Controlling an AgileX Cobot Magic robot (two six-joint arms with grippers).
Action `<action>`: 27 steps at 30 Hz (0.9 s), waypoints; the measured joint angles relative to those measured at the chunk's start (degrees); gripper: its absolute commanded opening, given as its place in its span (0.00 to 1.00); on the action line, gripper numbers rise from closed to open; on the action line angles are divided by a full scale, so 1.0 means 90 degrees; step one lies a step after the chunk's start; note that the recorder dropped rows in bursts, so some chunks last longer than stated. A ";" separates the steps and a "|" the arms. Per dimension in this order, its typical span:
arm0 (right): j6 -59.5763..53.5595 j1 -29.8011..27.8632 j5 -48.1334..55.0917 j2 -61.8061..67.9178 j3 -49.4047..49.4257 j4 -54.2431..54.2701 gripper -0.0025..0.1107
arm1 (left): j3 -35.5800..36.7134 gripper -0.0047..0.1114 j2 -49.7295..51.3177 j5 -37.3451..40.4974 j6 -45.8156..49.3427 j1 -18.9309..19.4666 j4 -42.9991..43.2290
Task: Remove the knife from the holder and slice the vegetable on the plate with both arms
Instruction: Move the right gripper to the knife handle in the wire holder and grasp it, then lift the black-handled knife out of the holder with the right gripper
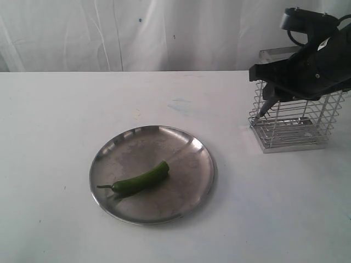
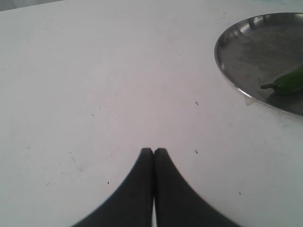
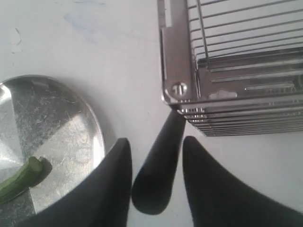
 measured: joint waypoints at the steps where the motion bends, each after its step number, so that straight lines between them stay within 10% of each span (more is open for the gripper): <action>1: 0.0000 0.0000 0.0000 0.0000 0.0000 0.0000 0.20 | 0.0000 0.04 0.0000 0.0000 0.0000 0.0000 0.0000; 7: 0.0000 0.0000 0.0000 0.0000 -0.0010 -0.0046 0.02 | 0.0000 0.04 0.0000 0.0000 0.0000 0.0000 0.0000; 27: 0.0000 0.0000 0.0866 -0.0699 -0.0140 -0.0786 0.02 | 0.0000 0.04 0.0000 0.0000 0.0000 0.0000 0.0000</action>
